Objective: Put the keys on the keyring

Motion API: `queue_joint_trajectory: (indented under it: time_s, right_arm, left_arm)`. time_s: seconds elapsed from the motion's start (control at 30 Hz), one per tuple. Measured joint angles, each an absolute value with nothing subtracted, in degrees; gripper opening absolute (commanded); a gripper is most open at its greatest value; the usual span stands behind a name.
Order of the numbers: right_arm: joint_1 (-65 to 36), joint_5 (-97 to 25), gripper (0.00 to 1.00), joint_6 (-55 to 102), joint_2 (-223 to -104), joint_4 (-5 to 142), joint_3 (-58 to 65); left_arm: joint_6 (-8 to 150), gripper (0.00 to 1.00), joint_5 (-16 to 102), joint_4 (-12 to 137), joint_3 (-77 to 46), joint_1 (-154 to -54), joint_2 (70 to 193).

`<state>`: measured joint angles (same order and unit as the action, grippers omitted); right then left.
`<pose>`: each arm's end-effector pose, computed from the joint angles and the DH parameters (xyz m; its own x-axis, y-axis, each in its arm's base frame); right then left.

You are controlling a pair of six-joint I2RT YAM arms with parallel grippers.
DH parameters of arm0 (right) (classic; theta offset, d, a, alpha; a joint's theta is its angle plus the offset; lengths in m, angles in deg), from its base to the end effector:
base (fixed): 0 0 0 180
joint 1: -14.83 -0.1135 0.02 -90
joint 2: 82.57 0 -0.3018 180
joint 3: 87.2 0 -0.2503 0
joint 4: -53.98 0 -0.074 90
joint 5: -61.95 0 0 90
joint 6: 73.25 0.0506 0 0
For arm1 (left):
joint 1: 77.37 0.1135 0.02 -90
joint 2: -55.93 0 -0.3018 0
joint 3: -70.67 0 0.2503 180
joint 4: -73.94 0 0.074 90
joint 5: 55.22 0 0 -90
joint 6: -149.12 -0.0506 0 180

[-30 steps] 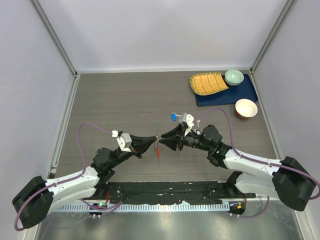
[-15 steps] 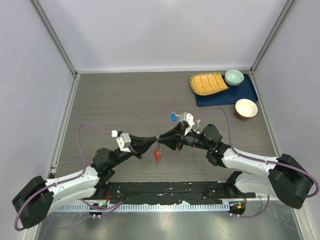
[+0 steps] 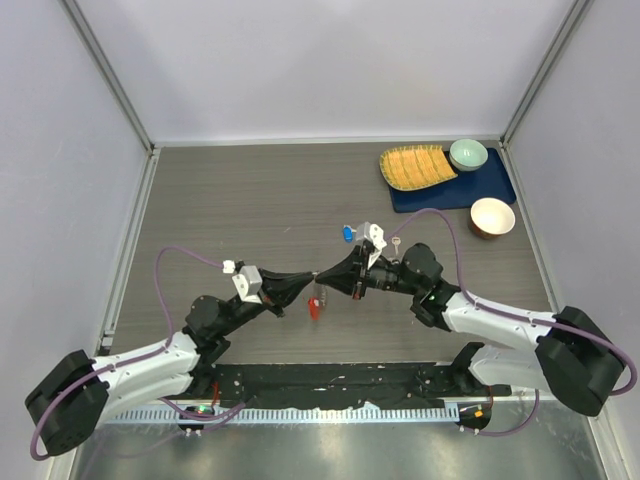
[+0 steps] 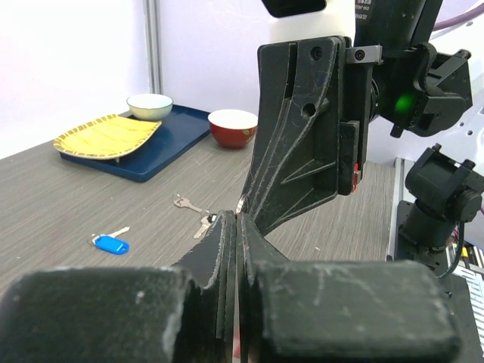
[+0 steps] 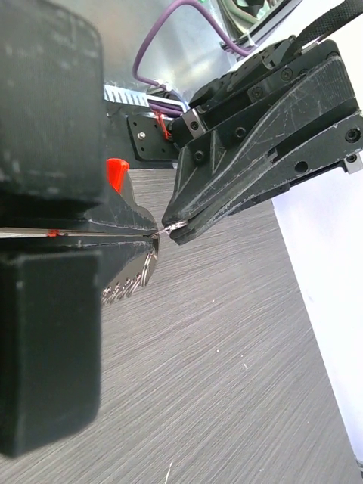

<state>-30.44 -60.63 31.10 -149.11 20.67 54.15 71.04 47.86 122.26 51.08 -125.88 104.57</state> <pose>0.1476 0.1877 0.2843 -0.1775 0.1176 -0.9771 -0.9619 0.1889 0.1975 0.0946 -0.1243 0.2592 0.0340 -0.3421 -0.9390 0.8975 0.4238 -0.1219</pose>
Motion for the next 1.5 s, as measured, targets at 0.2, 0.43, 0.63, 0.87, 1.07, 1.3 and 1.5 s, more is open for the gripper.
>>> queue_joint_trajectory:
  time_s: [0.2, 0.43, 0.63, 0.87, 1.07, 1.3, 1.5]
  right_arm:
    - [-30.31, -61.07, 0.01, 22.82, -146.71, 38.24, 46.81]
    - [-30.31, -58.01, 0.01, 8.48, -146.71, 67.94, 30.48]
    - [-34.44, -49.48, 0.01, -3.76, -152.74, 94.32, 12.95]
    - [-40.08, -37.7, 0.01, -10.14, -164.59, 115.92, -1.06]
    - [-40.93, -34.86, 0.01, -11.69, -170.99, 124.92, -7.02]
    - [-41.81, -36.28, 0.01, -13.75, -172.24, 127.11, -7.77]
    - [-43.12, -38.23, 0.01, -15.21, -174.12, 127.2, -7.77]
  left_arm:
    - [69.25, 0.36, 47.82, 115.36, 50.12, -125.88, 100.46]
    - [64.72, 0.46, 47.84, 101.08, 46.19, -126.01, 95.13]
    - [63.02, 0.48, 48.89, 95.69, 44.59, -126.01, 96.86]
    - [62.91, 0.48, 49.19, 95.12, 44.61, -126.01, 98.32]
    - [63.13, 0.5, 48.67, 97.41, 45.79, -126.01, 98.08]
    - [63.02, 0.51, 50.24, 100.6, 48.09, -126.01, 99.3]
    - [62.99, 0.49, 51.44, 104.36, 48.68, -126.01, 103.52]
